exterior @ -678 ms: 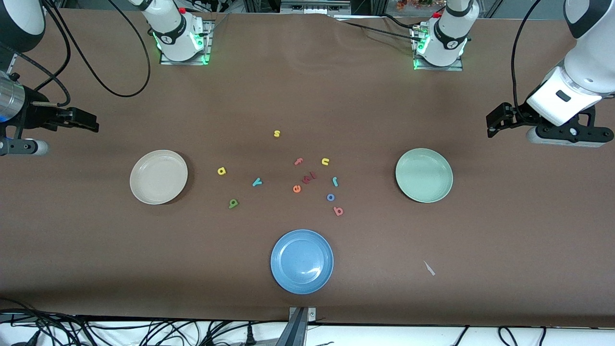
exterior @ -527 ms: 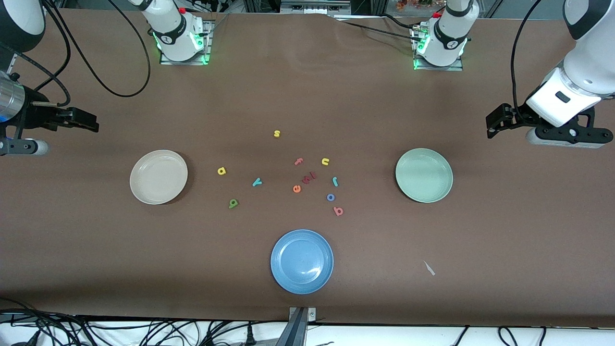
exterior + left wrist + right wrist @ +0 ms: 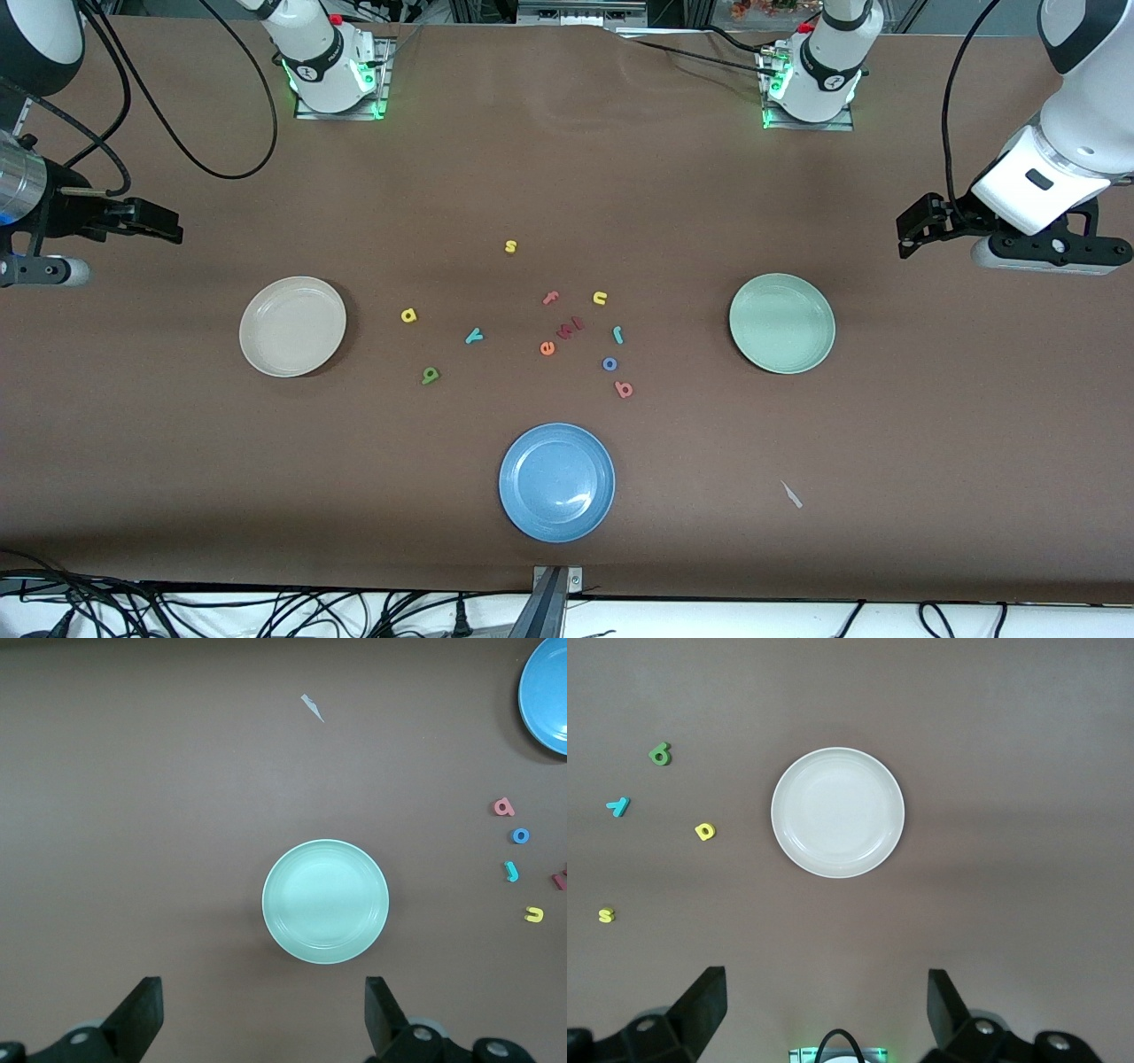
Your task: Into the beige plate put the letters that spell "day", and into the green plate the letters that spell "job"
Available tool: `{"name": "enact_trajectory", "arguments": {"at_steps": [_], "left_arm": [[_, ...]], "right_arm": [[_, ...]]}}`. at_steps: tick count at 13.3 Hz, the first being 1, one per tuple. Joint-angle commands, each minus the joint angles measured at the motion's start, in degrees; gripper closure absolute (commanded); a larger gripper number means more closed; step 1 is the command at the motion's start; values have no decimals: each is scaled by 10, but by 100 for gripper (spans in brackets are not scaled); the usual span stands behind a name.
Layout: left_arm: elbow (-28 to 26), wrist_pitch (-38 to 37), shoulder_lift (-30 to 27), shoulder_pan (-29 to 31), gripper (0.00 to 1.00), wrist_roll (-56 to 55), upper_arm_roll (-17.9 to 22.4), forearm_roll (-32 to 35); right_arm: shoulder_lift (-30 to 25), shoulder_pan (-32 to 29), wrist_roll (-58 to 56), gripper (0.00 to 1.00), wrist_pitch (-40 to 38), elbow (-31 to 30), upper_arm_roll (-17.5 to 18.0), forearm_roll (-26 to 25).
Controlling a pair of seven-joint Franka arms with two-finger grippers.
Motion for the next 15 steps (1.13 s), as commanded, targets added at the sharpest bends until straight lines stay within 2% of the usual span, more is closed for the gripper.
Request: {"name": "enact_trajectory", "arguments": {"at_steps": [1, 15], "left_arm": [[0, 0, -7, -1, 0, 3, 2, 1], [1, -1, -2, -5, 0, 5, 1, 1]], "right_arm": [[-8, 0, -8, 0, -4, -1, 2, -3], [-8, 0, -8, 0, -4, -1, 1, -3]]}}
